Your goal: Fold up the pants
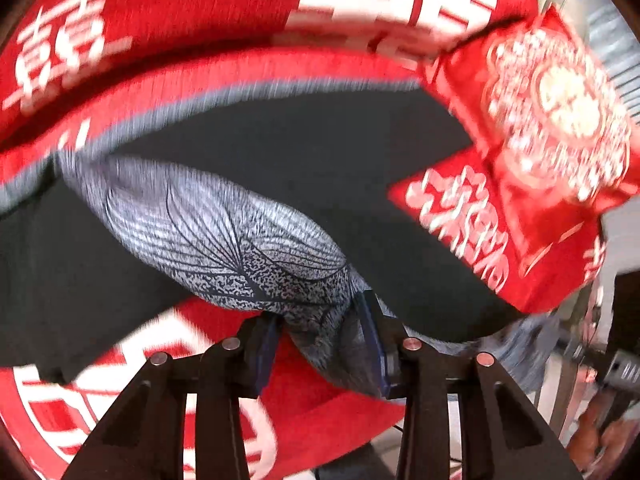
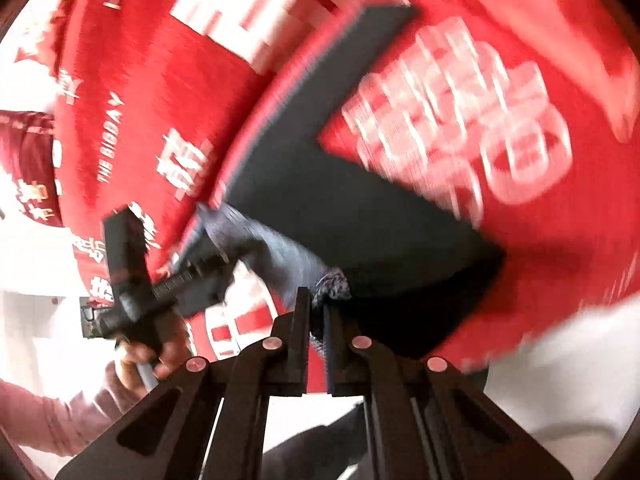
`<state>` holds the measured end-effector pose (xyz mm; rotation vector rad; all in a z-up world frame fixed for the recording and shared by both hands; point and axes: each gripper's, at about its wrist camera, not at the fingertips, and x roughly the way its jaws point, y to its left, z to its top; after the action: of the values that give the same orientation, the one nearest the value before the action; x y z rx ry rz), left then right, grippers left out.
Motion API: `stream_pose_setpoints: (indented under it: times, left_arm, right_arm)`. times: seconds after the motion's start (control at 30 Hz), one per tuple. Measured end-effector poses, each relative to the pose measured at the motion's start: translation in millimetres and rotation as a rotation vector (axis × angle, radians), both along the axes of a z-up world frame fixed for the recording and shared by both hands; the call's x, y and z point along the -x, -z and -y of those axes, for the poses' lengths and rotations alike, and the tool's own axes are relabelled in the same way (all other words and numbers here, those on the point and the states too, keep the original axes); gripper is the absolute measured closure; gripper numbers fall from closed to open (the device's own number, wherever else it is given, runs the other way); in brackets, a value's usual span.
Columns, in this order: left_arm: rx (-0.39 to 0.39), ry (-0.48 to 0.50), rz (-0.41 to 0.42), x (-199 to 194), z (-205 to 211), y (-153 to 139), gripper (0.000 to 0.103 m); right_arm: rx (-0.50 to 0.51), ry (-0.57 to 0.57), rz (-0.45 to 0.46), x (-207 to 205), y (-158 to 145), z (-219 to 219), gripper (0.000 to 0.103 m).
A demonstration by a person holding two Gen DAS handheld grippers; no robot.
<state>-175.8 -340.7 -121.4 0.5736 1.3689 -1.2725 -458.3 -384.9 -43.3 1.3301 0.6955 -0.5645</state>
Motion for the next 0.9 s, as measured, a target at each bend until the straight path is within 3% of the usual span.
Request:
stream_pose_setpoints:
  times: [0.23,0.33,0.37,0.4,0.5,0.53,0.57,0.63,0.73,0.8,0.9]
  left_arm:
    - [0.118,-0.071,0.086,-37,78,-37,0.062]
    - [0.150,-0.111,0.185,-54,98,-51,0.044]
    - [0.158,-0.127,0.240,-59,102,-53,0.027]
    - [0.160,-0.141,0.268,-62,102,-54,0.020]
    - [0.100,-0.167,0.306,-72,96,-36,0.020]
    - [0.054,-0.176,0.321,-75,94,-22,0.020]
    - [0.023,-0.181,0.328,-76,92,-13,0.020]
    - [-0.064,-0.185,0.347,-75,86,19,0.020]
    - [-0.173,-0.158,0.378,-69,84,58,0.020]
    - [-0.153,-0.207,0.378,-69,78,66,0.018]
    - [-0.168,-0.234,0.368,-74,74,67,0.018]
  right_arm:
    - [0.166,-0.047,-0.010,-44,-43,145,0.097]
    - [0.195,-0.067,-0.085,-70,-34,197,0.093]
    - [0.203,-0.084,-0.125,-81,-27,215,0.093]
    - [0.207,-0.104,-0.147,-83,-22,224,0.093]
    - [0.204,-0.170,-0.252,-104,11,248,0.092]
    - [0.195,-0.186,-0.282,-110,20,252,0.082]
    - [0.183,-0.199,-0.313,-115,30,259,0.053]
    - [0.178,-0.220,-0.348,-123,44,267,0.012]
    - [0.203,-0.249,-0.353,-130,44,273,0.012]
    - [0.217,-0.259,-0.331,-128,33,272,0.012]
    - [0.250,-0.229,-0.385,-115,22,263,0.012]
